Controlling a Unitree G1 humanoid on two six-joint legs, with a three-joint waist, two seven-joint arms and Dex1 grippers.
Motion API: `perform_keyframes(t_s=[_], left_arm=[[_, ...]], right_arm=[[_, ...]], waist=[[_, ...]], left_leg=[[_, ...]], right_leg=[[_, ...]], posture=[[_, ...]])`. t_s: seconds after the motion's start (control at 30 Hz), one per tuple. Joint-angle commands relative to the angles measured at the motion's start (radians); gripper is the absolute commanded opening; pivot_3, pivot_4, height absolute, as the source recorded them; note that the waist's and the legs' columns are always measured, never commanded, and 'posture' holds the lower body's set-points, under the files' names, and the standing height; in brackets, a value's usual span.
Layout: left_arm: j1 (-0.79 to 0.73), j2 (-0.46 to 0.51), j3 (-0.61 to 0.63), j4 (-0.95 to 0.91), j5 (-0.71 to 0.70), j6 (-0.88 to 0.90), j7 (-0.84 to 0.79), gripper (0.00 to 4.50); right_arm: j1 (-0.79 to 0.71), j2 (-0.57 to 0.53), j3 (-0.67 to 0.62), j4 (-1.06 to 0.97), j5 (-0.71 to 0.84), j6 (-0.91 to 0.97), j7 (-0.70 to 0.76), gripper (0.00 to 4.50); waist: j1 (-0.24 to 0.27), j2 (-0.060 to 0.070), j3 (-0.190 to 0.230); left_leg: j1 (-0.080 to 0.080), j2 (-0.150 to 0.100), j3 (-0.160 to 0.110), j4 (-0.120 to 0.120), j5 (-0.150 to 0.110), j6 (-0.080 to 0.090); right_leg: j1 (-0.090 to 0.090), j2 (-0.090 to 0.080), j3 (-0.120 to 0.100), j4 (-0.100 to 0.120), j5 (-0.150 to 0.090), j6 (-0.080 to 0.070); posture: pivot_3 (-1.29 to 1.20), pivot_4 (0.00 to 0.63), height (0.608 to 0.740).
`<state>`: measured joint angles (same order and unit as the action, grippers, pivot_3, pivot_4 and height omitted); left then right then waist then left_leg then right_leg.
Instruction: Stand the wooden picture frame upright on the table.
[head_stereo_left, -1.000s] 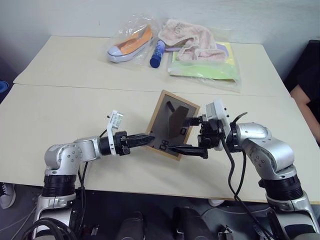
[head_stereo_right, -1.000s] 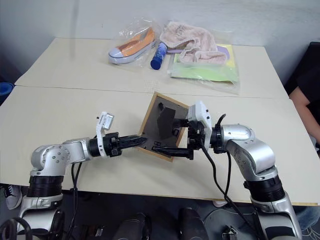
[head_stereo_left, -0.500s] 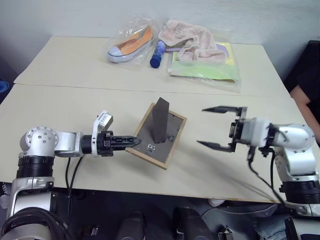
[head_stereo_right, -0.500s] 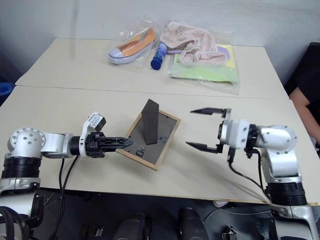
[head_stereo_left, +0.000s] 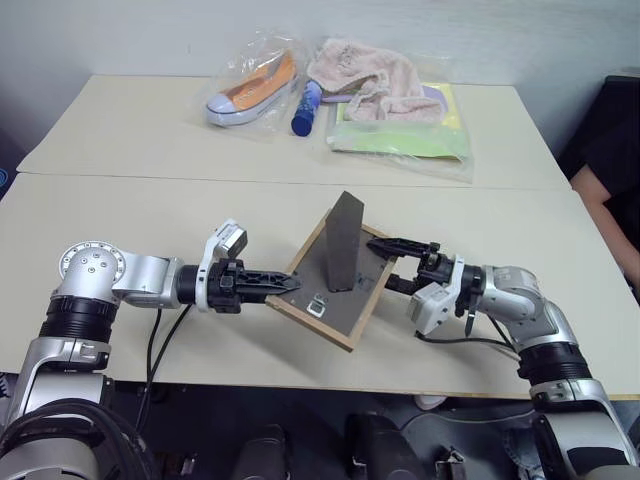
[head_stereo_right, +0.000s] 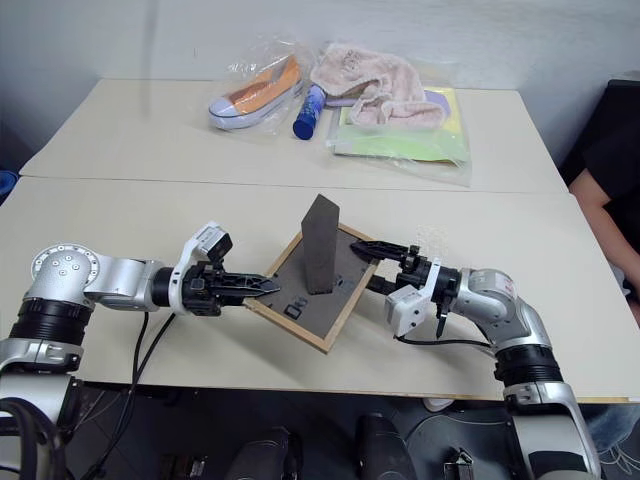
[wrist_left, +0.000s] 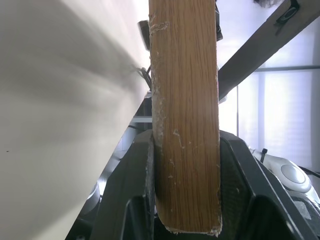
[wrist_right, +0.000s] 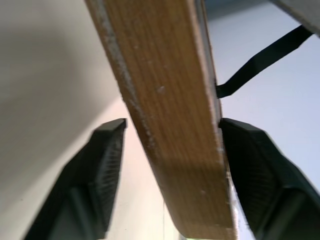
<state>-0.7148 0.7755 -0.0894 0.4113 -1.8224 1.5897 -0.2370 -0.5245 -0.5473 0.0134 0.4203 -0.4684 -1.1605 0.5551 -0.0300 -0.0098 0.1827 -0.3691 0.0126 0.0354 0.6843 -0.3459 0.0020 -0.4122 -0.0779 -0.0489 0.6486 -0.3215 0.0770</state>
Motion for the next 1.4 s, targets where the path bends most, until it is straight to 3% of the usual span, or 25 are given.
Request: perform_keyframes(t_s=[0.03, 0.17, 0.27, 0.4, 0.5, 0.57, 0.63, 0.77, 0.87, 0.93, 1.1, 1.4], left_arm=[[0.010, 0.024, 0.013, -0.004, -0.147, -0.053, 0.050, 1.26], [0.059, -0.028, 0.105, -0.082, -0.150, -0.158, 0.139, 1.26], [0.115, -0.013, 0.161, -0.204, -0.150, -0.187, 0.151, 2.24], [0.252, 0.052, 0.341, -0.299, -0.127, -0.338, 0.219, 3.42], [0.323, 0.113, 0.468, -0.317, 0.068, -0.447, 0.111, 3.44], [0.391, 0.158, 0.508, -0.395, 0.302, -0.600, -0.140, 3.44], [0.478, 0.199, 0.460, -0.483, 0.583, -0.833, -0.374, 3.44], [0.525, 0.170, 0.392, -0.529, 0.818, -1.027, -0.543, 4.29], [0.533, 0.136, 0.351, -0.576, 0.905, -1.089, -0.622, 4.50], [0.555, 0.127, 0.314, -0.610, 0.970, -1.142, -0.698, 4.50], [0.566, 0.095, 0.295, -0.626, 1.045, -1.196, -0.771, 4.50], [0.530, 0.081, 0.324, -0.573, 1.087, -1.194, -0.799, 4.50]], right_arm=[[-0.002, -0.024, -0.008, 0.000, -0.042, -0.020, -0.109, 1.61], [0.004, 0.005, -0.004, -0.019, -0.066, 0.041, -0.205, 1.48], [0.004, 0.008, 0.019, -0.020, -0.028, 0.074, -0.218, 1.46], [0.011, -0.005, 0.067, -0.036, 0.112, 0.128, -0.162, 1.27], [0.018, -0.010, 0.077, -0.052, 0.217, 0.183, -0.127, 1.27], [0.035, -0.008, 0.121, -0.071, 0.396, 0.268, -0.009, 1.27], [0.064, 0.022, 0.122, -0.131, 0.598, 0.426, 0.082, 1.27], [0.132, 0.070, 0.099, -0.343, 1.122, 1.036, 0.254, 1.27], [0.158, 0.054, 0.078, -0.393, 1.273, 1.329, 0.283, 1.27], [0.171, 0.054, 0.071, -0.375, 1.283, 1.423, 0.291, 1.27], [0.180, 0.086, 0.059, -0.275, 1.172, 1.426, 0.303, 1.27], [0.211, 0.084, 0.070, -0.109, 0.962, 1.237, 0.381, 1.27]], waist=[[-0.001, 0.000, 0.000], [0.000, 0.000, 0.000], [-0.001, -0.001, 0.000], [-0.012, 0.000, 0.000], [-0.013, 0.000, 0.000], [-0.012, 0.000, 0.000], [-0.008, 0.000, 0.000], [0.009, 0.001, 0.001], [0.016, 0.001, 0.001], [0.015, 0.001, 0.001], [0.011, 0.001, 0.001], [0.005, 0.000, 0.000]], left_leg=[[0.000, 0.000, 0.000, 0.000, 0.000, 0.000], [0.000, 0.000, 0.000, 0.000, 0.000, 0.000], [0.000, 0.001, 0.000, 0.000, 0.000, 0.000], [0.001, 0.001, 0.000, -0.001, 0.000, -0.001], [0.001, 0.001, -0.001, 0.000, 0.001, -0.001], [0.001, 0.001, 0.000, 0.000, 0.001, -0.001], [0.001, 0.001, 0.000, -0.001, 0.001, -0.002], [0.000, 0.001, -0.001, -0.002, 0.001, -0.001], [0.000, 0.001, -0.002, -0.002, 0.000, 0.000], [0.000, 0.001, -0.002, -0.002, 0.000, 0.001], [-0.001, 0.001, -0.001, -0.003, -0.001, 0.002], [0.001, 0.001, 0.000, -0.003, -0.001, 0.003]], right_leg=[[0.000, 0.000, 0.000, 0.000, 0.000, 0.000], [0.000, 0.000, 0.000, 0.000, 0.000, 0.000], [0.000, 0.000, 0.000, 0.000, 0.000, 0.000], [0.000, 0.000, 0.001, 0.000, 0.000, 0.000], [0.000, 0.000, 0.000, -0.003, -0.001, -0.001], [0.000, 0.000, 0.000, -0.003, -0.001, -0.001], [0.001, 0.001, -0.001, -0.004, -0.001, -0.002], [0.002, 0.001, -0.002, -0.004, -0.001, -0.002], [0.002, -0.001, -0.002, -0.004, -0.001, -0.002], [0.002, -0.002, -0.002, -0.004, -0.001, -0.002], [0.001, -0.001, -0.001, -0.005, -0.001, -0.002], [0.002, -0.002, -0.001, -0.004, -0.001, -0.001]], posture=[[0.00, 0.150, 0.740], [0.00, 0.150, 0.740], [0.00, 0.150, 0.740], [0.00, 0.150, 0.740], [0.00, 0.150, 0.740], [0.00, 0.150, 0.740], [0.00, 0.150, 0.740], [0.00, 0.150, 0.740], [0.00, 0.150, 0.740], [0.00, 0.150, 0.740], [0.00, 0.150, 0.740], [0.00, 0.150, 0.740]])
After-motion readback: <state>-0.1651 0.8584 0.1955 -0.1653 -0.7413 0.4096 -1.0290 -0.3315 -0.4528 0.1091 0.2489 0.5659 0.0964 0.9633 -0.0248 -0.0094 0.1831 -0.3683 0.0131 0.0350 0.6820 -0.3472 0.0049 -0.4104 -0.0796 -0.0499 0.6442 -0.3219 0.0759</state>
